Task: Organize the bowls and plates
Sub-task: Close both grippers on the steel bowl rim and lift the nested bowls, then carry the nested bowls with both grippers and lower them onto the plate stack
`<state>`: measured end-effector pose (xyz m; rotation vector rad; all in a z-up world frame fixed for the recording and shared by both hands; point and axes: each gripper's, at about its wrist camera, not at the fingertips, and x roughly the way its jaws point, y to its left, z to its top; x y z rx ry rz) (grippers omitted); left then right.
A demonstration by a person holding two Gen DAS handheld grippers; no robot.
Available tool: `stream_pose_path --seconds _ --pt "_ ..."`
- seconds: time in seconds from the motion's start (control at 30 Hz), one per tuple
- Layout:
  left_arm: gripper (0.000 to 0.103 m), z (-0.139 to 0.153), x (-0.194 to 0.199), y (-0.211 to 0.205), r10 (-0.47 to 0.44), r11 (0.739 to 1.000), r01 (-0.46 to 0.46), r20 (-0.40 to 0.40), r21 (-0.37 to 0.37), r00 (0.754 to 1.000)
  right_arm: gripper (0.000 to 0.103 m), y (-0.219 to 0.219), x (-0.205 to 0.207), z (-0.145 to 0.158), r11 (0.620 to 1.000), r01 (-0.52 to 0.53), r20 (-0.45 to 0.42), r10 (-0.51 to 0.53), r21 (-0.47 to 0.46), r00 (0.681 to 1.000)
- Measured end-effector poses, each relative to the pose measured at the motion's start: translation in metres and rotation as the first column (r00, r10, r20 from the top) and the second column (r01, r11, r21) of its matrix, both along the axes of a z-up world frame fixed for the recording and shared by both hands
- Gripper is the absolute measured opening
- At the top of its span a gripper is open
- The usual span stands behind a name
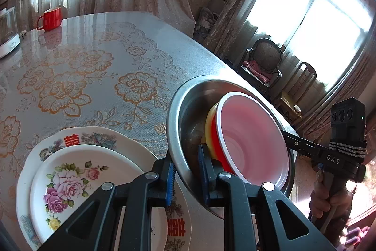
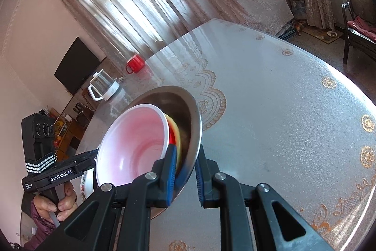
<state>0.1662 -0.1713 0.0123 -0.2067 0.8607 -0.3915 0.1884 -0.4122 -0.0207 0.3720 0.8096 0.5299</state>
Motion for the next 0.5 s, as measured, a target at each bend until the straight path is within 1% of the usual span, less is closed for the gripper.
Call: stream_pose_path --seconds 0.17,0.5 --pt "0.018 0.007 -0.008 0.017 0.033 0.999 -0.033 0.023 0.005 0.999 0.014 0.017 0.001 0.007 0.999 -0.036 0.015 0.036 0.002 0.999" --pt "0.018 0.016 -0.033 0.071 0.127 0.992 -0.127 0.055 -0.002 0.990 0.014 0.066 0.000 0.023 0.989 -0.150 0.053 0.149 0.015 0.987"
